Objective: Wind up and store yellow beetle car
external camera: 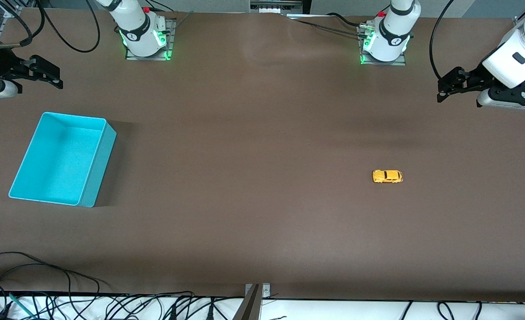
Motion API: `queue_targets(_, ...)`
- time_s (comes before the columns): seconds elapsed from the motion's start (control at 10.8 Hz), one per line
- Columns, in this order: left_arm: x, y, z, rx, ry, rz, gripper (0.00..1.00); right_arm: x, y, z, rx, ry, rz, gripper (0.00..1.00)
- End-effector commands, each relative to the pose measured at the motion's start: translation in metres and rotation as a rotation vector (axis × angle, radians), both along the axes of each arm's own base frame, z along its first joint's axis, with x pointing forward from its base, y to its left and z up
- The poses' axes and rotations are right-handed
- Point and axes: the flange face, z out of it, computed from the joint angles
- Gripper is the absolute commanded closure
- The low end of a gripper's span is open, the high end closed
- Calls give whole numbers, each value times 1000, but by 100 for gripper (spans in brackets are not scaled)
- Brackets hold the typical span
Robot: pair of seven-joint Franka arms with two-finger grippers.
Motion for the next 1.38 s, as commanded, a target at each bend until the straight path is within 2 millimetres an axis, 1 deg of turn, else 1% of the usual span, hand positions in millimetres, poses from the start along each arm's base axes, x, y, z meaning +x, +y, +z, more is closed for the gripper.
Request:
queue_targets(0.0, 1, 0, 6, -24, 8, 10, 0, -1, -3, 4, -18, 11, -6, 0)
queue_targets(0.28, 1, 1, 5, -24, 11, 11, 0, -1, -3, 4, -15, 11, -5, 0)
queue_targets(0.46, 1, -3, 4, -21, 17, 5, 0, -1, -3, 6, -13, 5, -6, 0)
queue_targets(0.65, 1, -2, 4, -21, 17, 6, 0, -5, -2, 4, -13, 27, -8, 0)
queue_targets(1.29, 1, 0, 4, -22, 19, 6, 0, -5, 1, 5, -8, 26, -3, 0)
